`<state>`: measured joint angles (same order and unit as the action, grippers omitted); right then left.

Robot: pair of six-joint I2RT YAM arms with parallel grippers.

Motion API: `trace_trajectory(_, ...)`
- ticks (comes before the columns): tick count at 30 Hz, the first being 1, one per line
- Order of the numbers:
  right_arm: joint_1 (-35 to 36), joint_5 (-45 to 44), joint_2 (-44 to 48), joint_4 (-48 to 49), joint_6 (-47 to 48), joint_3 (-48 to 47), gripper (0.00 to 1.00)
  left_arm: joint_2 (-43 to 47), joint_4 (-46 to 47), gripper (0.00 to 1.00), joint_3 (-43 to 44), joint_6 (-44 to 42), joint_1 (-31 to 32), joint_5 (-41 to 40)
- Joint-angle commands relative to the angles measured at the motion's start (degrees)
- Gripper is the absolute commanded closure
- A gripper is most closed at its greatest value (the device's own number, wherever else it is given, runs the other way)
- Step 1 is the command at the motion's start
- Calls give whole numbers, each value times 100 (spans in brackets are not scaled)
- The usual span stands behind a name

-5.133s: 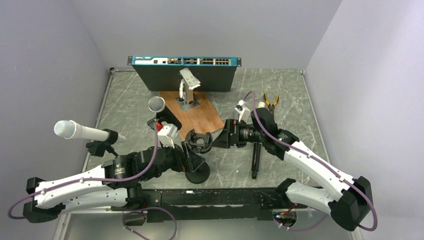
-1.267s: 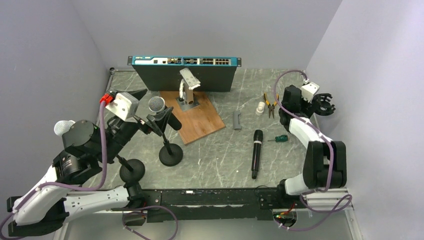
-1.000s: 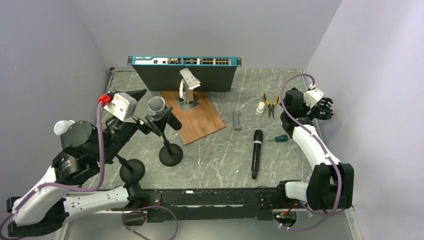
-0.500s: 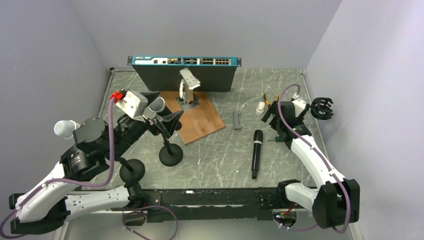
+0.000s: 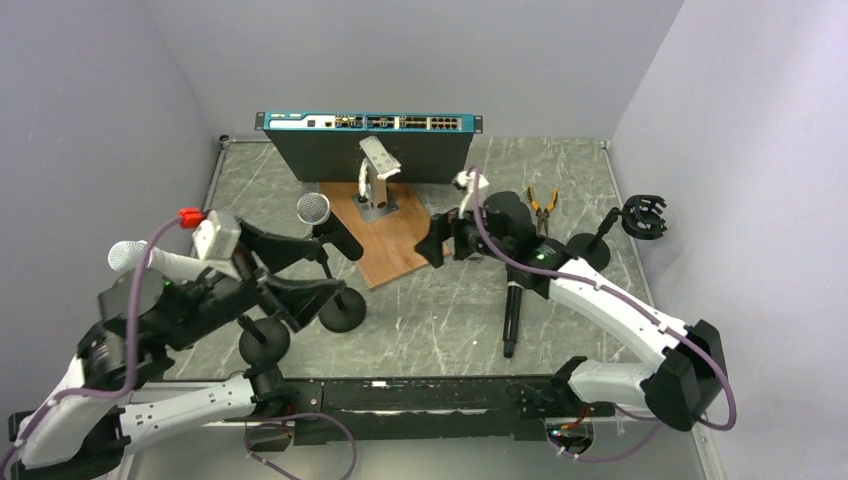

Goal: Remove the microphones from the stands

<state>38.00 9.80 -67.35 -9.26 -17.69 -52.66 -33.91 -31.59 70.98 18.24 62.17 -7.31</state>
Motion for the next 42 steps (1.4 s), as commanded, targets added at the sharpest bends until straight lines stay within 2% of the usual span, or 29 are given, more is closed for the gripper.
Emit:
trace_trajectory(1, 833, 592, -416, 1029, 644, -788, 0, 516, -498, 1, -162, 710, -4, 608)
trace_trajectory(6, 1458, 494, -979, 1325, 724, -1668, 0, 844, -1272, 1, -68, 849, 1, 560)
trace_trajectory(13, 2114, -539, -1720, 617, 1196, -2895, 0, 841, -2235, 1, 5, 780, -1, -356)
trace_trajectory(17, 2406, -955, -1989, 397, 1541, -3432, 0, 738, -2197, 1, -206, 711, -3, -461)
trace_trajectory(24, 2523, -964, -2516, 340, 1664, -4069, 1, 595, -1921, 1, -463, 742, 1, -529)
trace_trajectory(27, 2560, -1067, -2689, 301, 1714, -4219, 10, 642, -1829, 1, -623, 887, -3, -716)
trace_trajectory(28, 2582, -1142, -2723, 280, 1716, -4244, 16, 655, -1809, 1, -679, 943, -3, -798)
trace_trajectory(38, 2669, -1514, -2391, 339, 2048, -4010, 86, 326, -1921, 4, -727, 907, 1, -1326)
trace_trajectory(42, 2654, -1302, -2100, 61, 2152, -3960, 98, 143, -1668, 6, -718, 787, -2, -1578)
